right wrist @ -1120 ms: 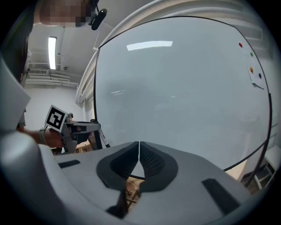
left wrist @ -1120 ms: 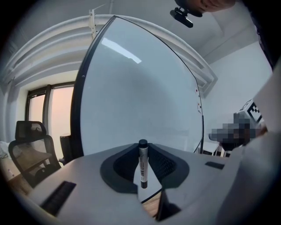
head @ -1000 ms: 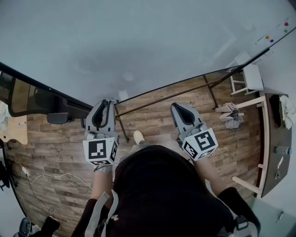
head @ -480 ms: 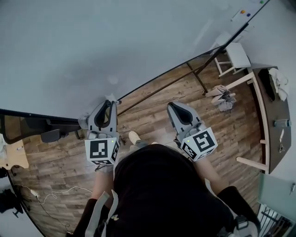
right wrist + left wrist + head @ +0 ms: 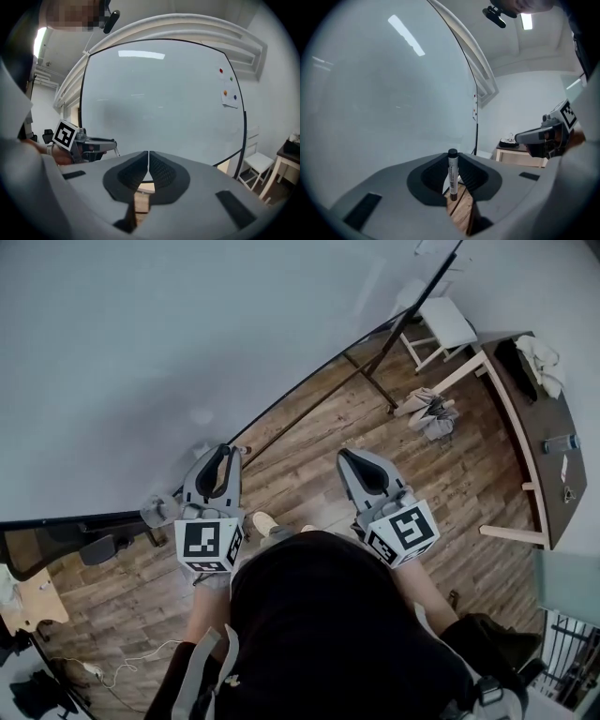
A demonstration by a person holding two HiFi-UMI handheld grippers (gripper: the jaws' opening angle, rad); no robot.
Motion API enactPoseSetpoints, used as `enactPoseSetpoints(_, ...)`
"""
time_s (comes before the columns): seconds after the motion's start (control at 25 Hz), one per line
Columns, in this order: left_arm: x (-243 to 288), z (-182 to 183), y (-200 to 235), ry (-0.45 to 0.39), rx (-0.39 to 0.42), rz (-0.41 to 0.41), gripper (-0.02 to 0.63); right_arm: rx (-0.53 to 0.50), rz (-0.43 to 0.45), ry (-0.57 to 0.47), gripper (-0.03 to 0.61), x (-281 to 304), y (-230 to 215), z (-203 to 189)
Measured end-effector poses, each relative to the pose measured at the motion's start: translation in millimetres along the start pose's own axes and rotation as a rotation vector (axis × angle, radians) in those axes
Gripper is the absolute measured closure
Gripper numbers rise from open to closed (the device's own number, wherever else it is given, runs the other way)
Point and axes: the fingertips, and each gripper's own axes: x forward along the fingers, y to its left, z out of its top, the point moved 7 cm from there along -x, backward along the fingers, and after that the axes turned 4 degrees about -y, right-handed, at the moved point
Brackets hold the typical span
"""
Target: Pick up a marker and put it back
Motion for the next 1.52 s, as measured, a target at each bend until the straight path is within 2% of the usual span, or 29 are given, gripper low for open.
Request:
enactPoseSetpoints(0.36,24,-9,-25,0.029,-0.008,-0.118,0.541,0.023,-0.087,0.008,0.558,-24,-9,-5)
enactPoseSetpoints(0.68,31,-18,-40,0.056,-0.009,-0.182,0.541,0.033,-0.120,0.019,0.559,-34,-10,-13)
enactPoseSetpoints(0.96,31,-26,-43,0.075,-0.016,-0.204,0.541,0.040,-0.128,0.030,0.559,-35,-9,-18)
enactPoseSetpoints(1.52,26,-25,-35,0.084,-0.024,-0.185,0.541,0.038,-0.091,0.040,0.559,-24,-5,-19)
